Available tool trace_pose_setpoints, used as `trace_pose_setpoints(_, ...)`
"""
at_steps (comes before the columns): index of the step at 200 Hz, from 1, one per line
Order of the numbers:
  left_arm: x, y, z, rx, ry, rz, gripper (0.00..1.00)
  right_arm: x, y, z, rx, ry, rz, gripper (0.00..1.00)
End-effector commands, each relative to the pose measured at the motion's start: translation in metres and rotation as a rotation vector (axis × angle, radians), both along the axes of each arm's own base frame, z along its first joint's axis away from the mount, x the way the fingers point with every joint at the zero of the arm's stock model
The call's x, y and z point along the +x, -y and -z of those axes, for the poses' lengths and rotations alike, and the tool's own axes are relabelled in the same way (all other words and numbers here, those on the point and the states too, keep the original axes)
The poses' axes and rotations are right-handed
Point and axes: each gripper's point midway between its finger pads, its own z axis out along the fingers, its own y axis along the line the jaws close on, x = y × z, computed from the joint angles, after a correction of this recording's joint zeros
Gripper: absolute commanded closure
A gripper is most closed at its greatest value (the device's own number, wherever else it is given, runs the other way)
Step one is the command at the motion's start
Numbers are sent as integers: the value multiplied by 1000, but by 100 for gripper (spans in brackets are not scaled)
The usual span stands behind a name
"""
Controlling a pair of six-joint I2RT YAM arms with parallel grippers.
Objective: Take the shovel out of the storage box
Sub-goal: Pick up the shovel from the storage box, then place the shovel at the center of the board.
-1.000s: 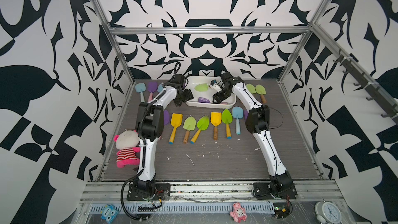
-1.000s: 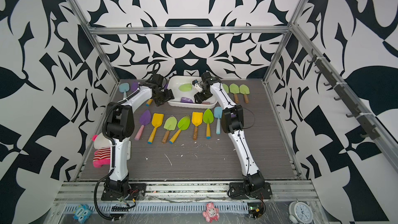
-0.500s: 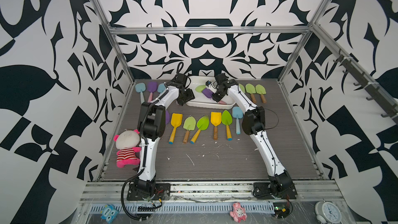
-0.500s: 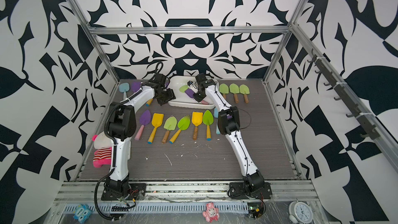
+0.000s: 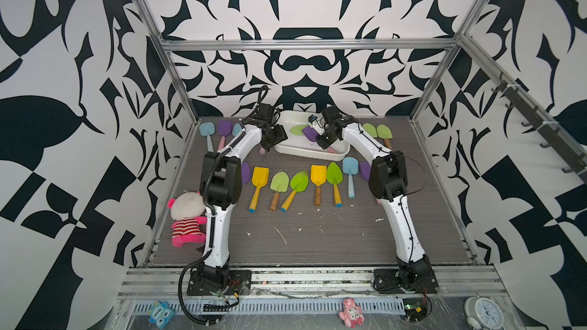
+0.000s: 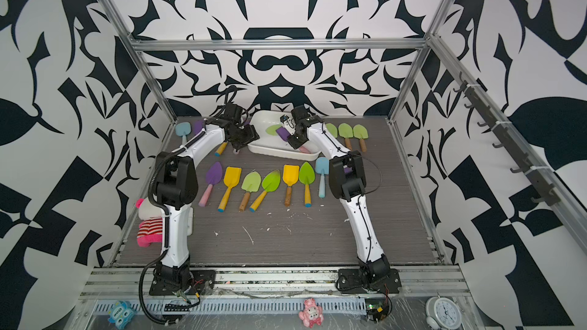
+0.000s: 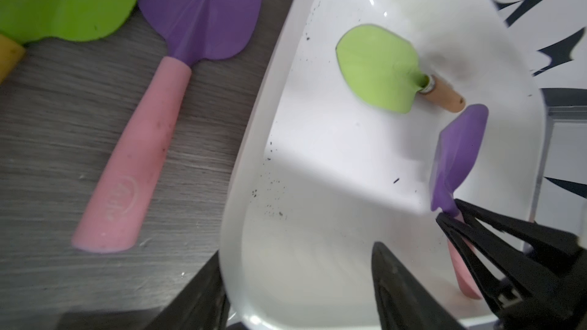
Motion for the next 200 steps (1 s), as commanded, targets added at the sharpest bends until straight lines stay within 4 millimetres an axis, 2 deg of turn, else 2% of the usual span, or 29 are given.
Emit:
trace_pose_setpoints(1, 10, 7, -62, -70, 139, -1, 30, 9, 23, -82, 123, 147, 122, 100)
trace_pose_setpoints(25, 9, 6, -78, -74, 191, 6, 28, -7, 73, -92, 126, 132, 257, 100)
trace_pose_setpoints(52, 5, 5, -100, -62, 270, 24, 23, -38, 151, -88, 121, 96, 439, 100)
trace_pose_setpoints(63, 5, 6, -105, -64, 292, 34, 21, -55, 177, -80, 104, 80, 485, 100)
trace_pose_setpoints(84, 5, 8, -106, -66, 299, 44, 20, -81, 212, -64, 101, 49, 558, 100)
trace_pose_setpoints(99, 4, 11, -106, -63, 304, 55, 20, -97, 244, -44, 55, 15, 642, 100)
trace_pose_setpoints(122, 3, 14, -112, -71, 318, 69, 20, -111, 288, -12, 8, -37, 766, 100)
trace_pose_setpoints(135, 3, 14, -117, -70, 330, 73, 19, -115, 298, 8, -4, -74, 808, 100)
trace_pose_setpoints(171, 0, 11, -134, -49, 364, 86, 17, -117, 297, 55, 7, -173, 856, 100)
trace_pose_setpoints(194, -6, 7, -144, -34, 385, 96, 16, -122, 291, 72, 26, -216, 856, 100)
trace_pose_setpoints(200, -8, 7, -147, -31, 390, 98, 16, -123, 291, 75, 13, -224, 857, 97)
